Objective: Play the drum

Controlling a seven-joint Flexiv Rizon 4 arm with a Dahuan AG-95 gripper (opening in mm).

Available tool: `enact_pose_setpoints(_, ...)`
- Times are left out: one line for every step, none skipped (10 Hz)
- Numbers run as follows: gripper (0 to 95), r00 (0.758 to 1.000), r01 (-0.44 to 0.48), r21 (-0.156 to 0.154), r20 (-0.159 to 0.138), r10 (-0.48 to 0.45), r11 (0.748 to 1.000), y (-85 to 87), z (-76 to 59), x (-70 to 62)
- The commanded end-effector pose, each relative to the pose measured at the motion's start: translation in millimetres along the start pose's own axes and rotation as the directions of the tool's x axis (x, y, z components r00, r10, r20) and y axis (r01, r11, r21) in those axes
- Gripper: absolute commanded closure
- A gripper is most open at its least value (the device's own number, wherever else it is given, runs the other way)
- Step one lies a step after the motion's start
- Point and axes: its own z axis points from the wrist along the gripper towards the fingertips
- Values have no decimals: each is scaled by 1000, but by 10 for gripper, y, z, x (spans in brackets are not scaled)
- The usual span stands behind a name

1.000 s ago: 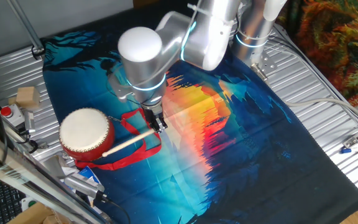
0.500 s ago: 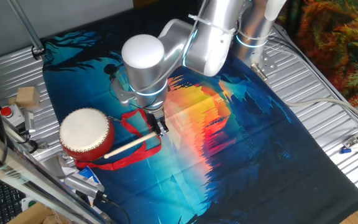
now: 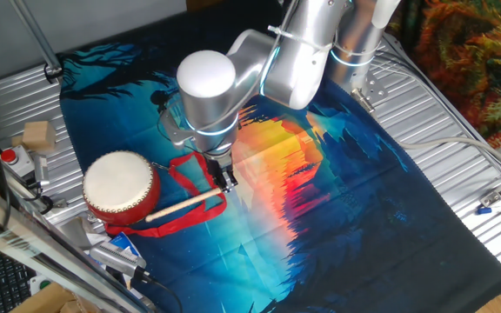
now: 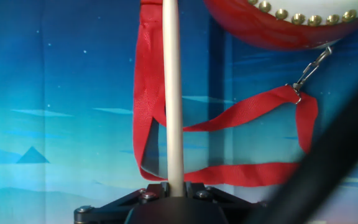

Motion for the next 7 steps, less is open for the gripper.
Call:
enact_pose_setpoints(760,1000,-3,2,1,3,1000,-7,-14,9)
enact_pose_setpoints(760,1000,-1,11,0,1,1000,-7,-17,8)
enact_pose_setpoints(760,1000,8,18,-4,-8,1000,-8,-24,7)
enact_pose_setpoints(760,1000,20,18,-7,-20,1000,-10,-40,4)
enact_pose_setpoints(760,999,42,17,-10,-42,999,-14,-66,-1)
enact_pose_setpoints(760,999,51,18,-11,-51,999,-16,-83,-4)
enact_pose_setpoints(760,999,49,19,-19,-49,999,-22,-130,-11)
